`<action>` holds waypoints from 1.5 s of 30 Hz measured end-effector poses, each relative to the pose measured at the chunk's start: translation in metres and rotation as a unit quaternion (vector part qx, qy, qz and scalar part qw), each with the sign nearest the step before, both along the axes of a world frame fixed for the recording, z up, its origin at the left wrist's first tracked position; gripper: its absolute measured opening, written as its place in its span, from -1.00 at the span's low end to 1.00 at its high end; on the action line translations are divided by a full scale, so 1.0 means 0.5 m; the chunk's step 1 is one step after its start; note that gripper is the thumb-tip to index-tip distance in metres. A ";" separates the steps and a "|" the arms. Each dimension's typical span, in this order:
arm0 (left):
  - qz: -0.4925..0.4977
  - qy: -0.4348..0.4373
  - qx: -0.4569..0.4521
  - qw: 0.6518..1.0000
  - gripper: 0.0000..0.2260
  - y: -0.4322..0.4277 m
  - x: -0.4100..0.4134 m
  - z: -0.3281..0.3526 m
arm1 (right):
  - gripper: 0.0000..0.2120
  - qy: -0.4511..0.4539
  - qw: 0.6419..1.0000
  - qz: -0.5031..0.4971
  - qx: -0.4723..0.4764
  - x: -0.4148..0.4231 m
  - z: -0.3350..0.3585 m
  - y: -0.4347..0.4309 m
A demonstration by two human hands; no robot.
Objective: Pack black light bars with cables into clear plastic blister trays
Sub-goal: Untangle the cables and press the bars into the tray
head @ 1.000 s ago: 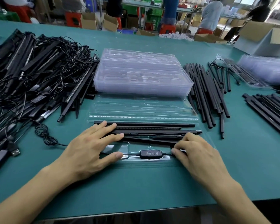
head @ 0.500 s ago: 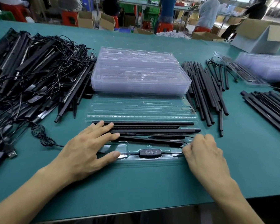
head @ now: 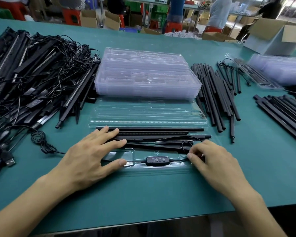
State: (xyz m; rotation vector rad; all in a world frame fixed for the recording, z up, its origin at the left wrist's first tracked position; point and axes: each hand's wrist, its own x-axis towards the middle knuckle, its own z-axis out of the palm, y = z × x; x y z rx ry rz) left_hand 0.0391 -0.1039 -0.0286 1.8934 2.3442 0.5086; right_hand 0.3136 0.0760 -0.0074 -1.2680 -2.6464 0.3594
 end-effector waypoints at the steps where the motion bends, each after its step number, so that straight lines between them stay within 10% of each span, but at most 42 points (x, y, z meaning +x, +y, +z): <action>1: 0.003 -0.001 -0.001 1.000 -0.32 0.000 0.001 0.001 | -0.89 0.005 1.000 0.016 -0.019 0.002 0.005 0.006; 36: 0.018 0.036 0.007 0.999 -0.49 0.020 0.010 0.025 | -0.73 0.110 0.981 0.052 -0.151 0.012 0.019 0.036; 45: -0.073 0.044 0.144 0.986 -0.58 0.126 0.126 0.062 | -0.72 0.053 0.982 0.033 -0.178 0.001 0.025 0.051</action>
